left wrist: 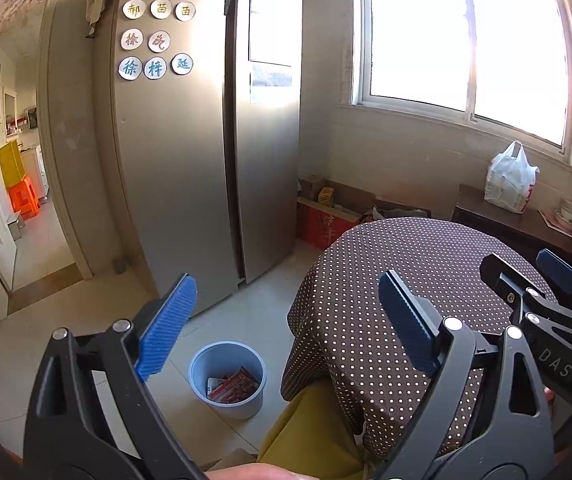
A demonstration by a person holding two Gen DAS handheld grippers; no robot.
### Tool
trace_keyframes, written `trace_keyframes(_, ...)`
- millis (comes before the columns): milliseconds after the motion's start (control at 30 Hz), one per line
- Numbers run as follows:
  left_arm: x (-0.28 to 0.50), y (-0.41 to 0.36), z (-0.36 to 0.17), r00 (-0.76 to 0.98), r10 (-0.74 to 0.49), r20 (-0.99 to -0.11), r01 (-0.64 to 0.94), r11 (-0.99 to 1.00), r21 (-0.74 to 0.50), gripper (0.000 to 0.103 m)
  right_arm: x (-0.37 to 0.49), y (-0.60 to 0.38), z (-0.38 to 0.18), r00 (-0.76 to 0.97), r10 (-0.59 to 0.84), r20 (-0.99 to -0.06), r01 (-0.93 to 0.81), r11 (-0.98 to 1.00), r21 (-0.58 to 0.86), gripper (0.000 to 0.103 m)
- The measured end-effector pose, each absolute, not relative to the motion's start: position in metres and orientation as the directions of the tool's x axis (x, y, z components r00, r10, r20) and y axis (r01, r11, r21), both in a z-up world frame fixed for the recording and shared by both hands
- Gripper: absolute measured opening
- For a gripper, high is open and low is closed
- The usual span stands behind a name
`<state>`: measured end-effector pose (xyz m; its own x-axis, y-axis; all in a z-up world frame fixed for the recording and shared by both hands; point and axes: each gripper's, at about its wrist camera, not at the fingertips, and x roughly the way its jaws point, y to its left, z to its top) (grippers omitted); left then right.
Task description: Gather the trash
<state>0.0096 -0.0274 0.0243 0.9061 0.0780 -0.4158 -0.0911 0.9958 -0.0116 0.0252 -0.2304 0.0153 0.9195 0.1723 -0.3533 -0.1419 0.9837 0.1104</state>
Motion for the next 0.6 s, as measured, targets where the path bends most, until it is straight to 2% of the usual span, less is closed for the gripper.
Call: trace_keyframes(600,0.0076,-0.0337,0.0270,0.908,0.074,-0.411,-0.084,0.996,-0.007,0.091,0.0179,-0.2308,0.0158,0.922,0.172,-0.348,-0.143,0.984,0.108,0.090)
